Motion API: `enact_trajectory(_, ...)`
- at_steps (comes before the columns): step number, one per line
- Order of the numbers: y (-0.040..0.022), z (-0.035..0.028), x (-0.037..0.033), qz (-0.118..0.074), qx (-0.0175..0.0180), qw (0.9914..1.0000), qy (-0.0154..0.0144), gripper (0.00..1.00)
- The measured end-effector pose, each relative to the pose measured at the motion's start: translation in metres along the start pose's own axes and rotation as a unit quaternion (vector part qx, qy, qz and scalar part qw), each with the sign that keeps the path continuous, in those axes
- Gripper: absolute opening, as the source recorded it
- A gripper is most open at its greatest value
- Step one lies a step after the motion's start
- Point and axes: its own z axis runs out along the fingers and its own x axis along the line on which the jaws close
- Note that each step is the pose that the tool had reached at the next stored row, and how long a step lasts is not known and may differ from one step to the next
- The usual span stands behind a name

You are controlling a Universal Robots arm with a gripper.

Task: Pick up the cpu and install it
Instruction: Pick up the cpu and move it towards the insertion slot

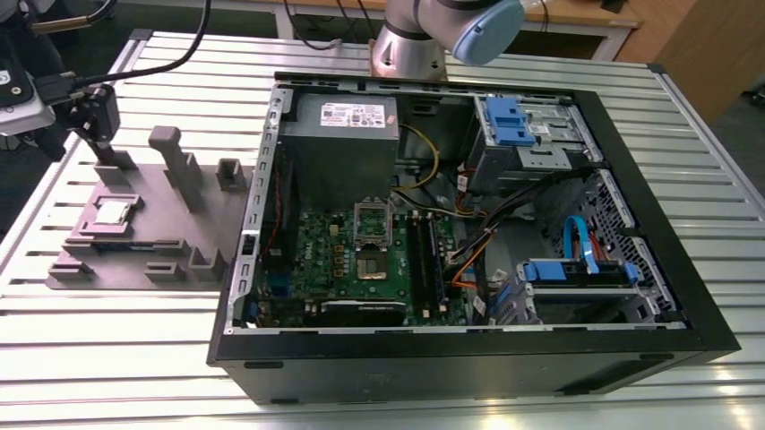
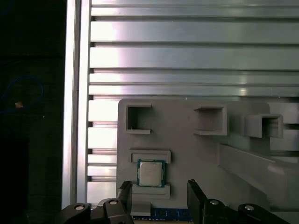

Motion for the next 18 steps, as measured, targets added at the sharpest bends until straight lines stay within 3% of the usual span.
enact_trajectory(18, -0.0003, 0.0057, -0.0001, 0.000, 0.0000, 1.00000, 0.0000, 0.59)
